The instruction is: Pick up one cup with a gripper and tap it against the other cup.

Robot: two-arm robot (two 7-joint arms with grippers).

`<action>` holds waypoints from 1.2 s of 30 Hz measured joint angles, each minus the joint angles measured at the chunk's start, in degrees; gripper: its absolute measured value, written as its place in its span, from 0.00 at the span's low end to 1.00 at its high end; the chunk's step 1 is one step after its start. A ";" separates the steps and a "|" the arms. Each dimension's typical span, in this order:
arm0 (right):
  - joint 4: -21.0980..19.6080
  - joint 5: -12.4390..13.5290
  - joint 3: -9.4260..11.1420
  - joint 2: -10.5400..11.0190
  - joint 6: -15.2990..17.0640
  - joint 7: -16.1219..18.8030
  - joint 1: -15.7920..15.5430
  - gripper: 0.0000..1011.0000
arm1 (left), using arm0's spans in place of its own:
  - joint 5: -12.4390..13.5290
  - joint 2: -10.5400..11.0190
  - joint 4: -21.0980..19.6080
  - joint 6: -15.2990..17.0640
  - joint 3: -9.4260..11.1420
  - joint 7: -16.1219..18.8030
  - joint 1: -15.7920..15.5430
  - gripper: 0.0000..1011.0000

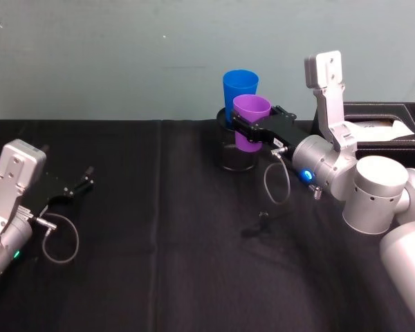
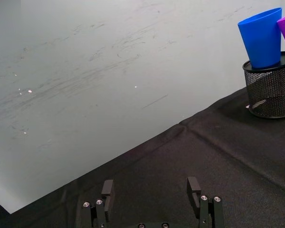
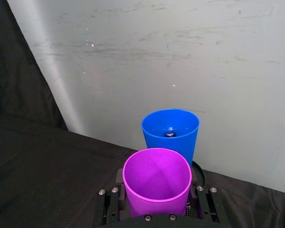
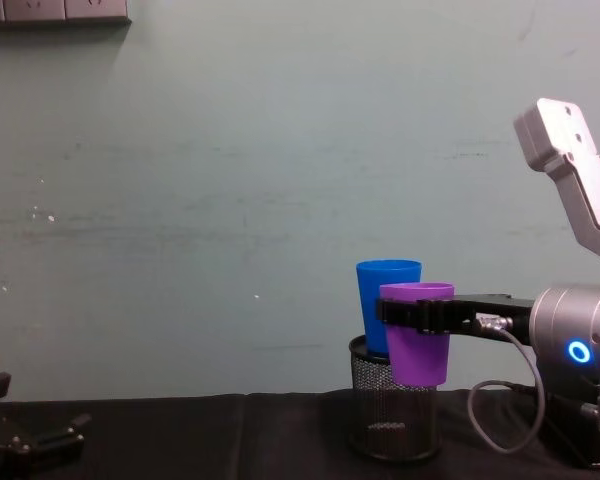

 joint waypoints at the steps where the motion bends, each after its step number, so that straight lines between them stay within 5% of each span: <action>1: 0.00 0.00 0.00 0.00 0.00 0.00 0.00 0.72 | 0.00 0.00 0.00 0.00 0.00 0.00 0.00 0.99; 36: 0.00 0.00 0.00 0.00 0.00 0.00 0.00 0.72 | 0.00 0.00 0.00 0.00 0.00 0.00 0.00 0.99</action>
